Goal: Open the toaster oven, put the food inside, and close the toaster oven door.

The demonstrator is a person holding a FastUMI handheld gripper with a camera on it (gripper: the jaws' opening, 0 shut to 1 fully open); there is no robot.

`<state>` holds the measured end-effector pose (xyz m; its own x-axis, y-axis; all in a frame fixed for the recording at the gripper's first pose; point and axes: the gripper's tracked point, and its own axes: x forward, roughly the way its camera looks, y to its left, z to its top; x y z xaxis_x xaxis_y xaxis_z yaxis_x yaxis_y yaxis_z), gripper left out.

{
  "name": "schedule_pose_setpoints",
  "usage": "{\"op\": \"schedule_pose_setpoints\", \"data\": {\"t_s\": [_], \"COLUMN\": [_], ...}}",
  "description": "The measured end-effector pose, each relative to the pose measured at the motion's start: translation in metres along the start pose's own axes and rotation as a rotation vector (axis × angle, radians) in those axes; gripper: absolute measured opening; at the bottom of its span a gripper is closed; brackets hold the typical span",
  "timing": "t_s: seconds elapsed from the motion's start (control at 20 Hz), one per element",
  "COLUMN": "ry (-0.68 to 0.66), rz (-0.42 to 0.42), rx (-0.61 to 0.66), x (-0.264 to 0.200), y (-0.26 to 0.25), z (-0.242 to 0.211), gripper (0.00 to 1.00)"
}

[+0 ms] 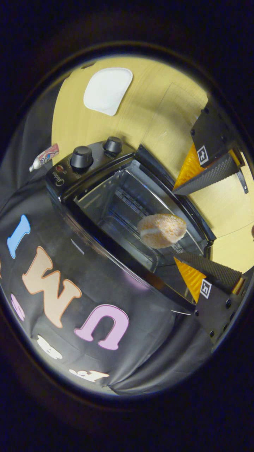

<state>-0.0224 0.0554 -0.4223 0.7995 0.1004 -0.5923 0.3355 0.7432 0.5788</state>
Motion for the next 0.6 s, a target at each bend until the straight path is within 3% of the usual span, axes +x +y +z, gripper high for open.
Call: {"op": "schedule_pose_setpoints", "data": {"t_s": [0.3,0.6], "ry": [0.02,0.032], "rz": [-0.001,-0.064], "rx": [-0.119,-0.397], "x": [-0.044,-0.088], "y": [-0.013,-0.04], "z": [-0.015,-0.025], "gripper": [1.0,1.0]}}
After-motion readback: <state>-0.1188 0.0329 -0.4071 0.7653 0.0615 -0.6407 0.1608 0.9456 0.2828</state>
